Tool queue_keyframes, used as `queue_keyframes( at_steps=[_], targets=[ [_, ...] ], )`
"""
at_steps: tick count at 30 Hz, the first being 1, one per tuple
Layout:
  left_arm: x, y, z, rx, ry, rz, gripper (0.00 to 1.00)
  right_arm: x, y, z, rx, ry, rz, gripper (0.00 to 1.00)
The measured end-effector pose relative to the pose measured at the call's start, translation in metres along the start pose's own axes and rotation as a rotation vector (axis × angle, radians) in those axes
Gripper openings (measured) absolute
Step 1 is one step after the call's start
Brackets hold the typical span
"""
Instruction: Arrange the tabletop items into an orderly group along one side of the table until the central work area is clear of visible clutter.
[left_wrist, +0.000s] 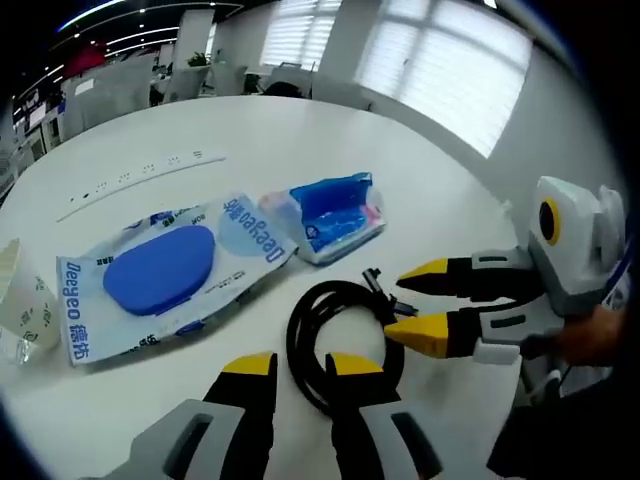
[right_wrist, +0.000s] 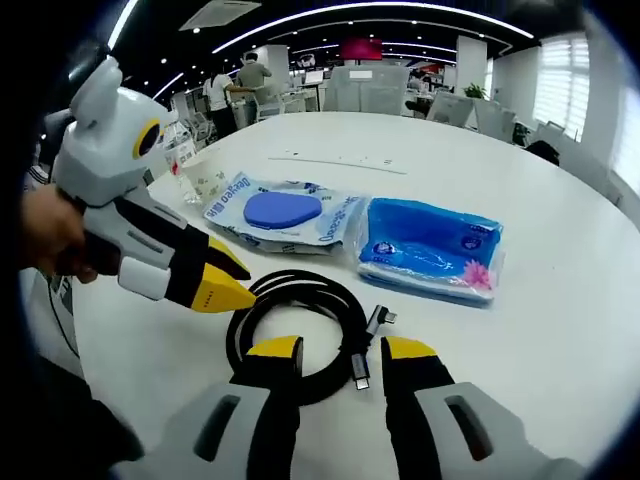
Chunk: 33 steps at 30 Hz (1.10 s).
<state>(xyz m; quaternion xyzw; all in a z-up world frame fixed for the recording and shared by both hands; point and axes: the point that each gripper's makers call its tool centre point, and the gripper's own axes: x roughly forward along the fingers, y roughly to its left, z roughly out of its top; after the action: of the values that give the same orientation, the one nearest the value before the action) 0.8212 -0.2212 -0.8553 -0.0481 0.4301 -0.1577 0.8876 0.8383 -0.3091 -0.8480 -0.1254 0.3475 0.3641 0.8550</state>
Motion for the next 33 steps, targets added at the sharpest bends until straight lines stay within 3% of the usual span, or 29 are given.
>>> queue_keyframes(
  at_steps=[14,24,33],
  targets=[
    [-0.039,-0.01,-0.005,0.054,-0.062,0.0,0.32,-0.017,0.011,0.021,0.01,-0.1,0.043,0.45],
    [-0.074,-0.003,-0.002,0.052,-0.156,0.021,0.39,-0.034,0.022,0.027,0.0,-0.14,0.065,0.53],
    [-0.102,0.018,-0.007,0.035,-0.233,0.046,0.49,-0.048,0.031,0.034,-0.019,-0.181,0.095,0.65]
  ],
)
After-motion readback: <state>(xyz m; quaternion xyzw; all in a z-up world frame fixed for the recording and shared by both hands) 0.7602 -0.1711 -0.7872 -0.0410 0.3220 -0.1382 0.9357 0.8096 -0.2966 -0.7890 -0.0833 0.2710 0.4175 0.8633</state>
